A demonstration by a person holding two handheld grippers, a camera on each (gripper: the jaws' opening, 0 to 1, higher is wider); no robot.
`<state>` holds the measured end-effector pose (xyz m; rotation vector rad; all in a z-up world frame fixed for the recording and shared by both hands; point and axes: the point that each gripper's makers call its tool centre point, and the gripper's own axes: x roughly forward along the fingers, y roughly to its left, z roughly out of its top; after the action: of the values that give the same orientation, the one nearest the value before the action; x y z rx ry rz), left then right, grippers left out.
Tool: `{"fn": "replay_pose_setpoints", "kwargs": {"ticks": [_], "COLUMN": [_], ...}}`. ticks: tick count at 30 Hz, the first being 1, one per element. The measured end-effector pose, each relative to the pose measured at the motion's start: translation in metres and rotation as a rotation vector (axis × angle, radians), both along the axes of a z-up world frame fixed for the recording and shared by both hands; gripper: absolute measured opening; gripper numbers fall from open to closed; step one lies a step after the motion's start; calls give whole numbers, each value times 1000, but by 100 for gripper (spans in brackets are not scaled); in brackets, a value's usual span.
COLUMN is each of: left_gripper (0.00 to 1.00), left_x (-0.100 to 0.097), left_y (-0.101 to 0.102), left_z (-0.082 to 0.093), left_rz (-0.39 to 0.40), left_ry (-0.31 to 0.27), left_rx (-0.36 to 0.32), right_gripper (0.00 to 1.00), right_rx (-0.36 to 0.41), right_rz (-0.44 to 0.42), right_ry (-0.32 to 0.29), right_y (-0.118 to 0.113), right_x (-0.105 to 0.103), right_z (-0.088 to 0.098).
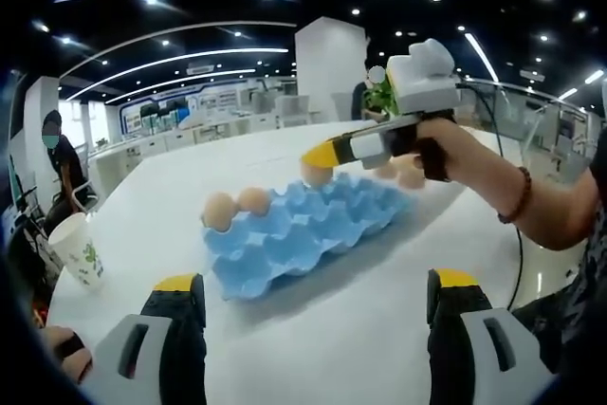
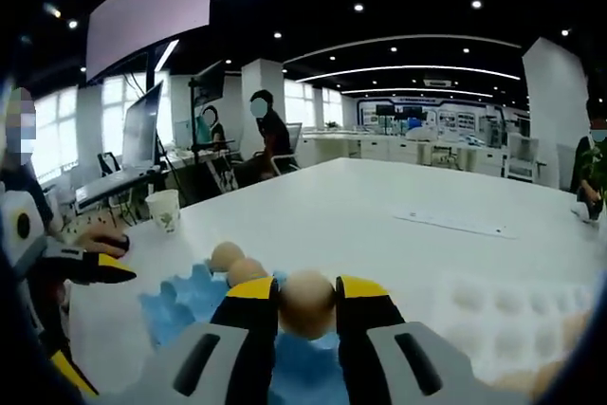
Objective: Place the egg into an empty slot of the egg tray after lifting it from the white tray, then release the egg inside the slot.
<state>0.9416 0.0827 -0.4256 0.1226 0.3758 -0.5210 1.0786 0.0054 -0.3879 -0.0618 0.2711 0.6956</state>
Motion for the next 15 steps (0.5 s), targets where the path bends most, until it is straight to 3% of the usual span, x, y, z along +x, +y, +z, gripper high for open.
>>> {"fn": "replay_pose_setpoints", "kwargs": {"ticks": [15], "left_gripper": [99], "left_x": [0], "left_y": [3], "left_z": [3], "left_rz": [7], "left_ry": [-5], "left_rx": [1], "right_gripper": [24], "right_rx": [-6], "right_rz": [44], "right_ry": [4], "right_y": [25], "right_x": [9], "right_z": [-8]}}
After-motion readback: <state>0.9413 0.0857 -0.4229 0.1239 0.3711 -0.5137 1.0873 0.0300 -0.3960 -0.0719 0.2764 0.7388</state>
